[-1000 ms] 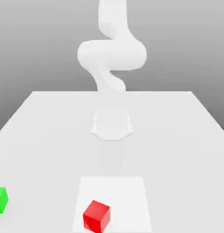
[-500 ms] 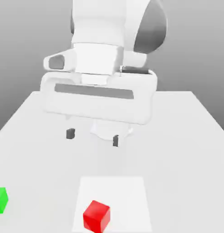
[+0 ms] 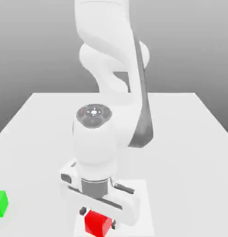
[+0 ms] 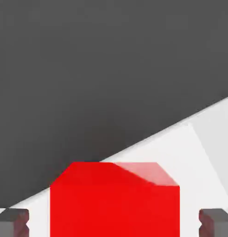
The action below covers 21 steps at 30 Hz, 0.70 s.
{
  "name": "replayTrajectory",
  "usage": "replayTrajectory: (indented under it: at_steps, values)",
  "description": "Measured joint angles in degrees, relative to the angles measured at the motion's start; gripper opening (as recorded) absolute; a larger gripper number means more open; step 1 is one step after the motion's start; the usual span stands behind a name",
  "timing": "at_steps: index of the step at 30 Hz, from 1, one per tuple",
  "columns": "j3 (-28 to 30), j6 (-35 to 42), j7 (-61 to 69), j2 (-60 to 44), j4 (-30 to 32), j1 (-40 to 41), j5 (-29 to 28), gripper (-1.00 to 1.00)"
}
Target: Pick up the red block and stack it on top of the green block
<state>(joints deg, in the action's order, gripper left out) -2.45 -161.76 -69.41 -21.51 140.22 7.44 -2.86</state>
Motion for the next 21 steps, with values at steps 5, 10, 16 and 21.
replayTrajectory:
  at_steps: [5,10,16,21]
  values:
    - [-0.16,0.90,0.09,1.08,0.18,0.13,0.15,-1.00]
    - [0.49,8.23,2.85,8.83,0.61,2.19,1.74,-1.00]
    - [6.83,12.91,14.24,9.00,-3.78,12.91,4.58,-1.00]
    - [10.62,12.99,23.10,5.17,-7.58,21.62,7.41,-1.00]
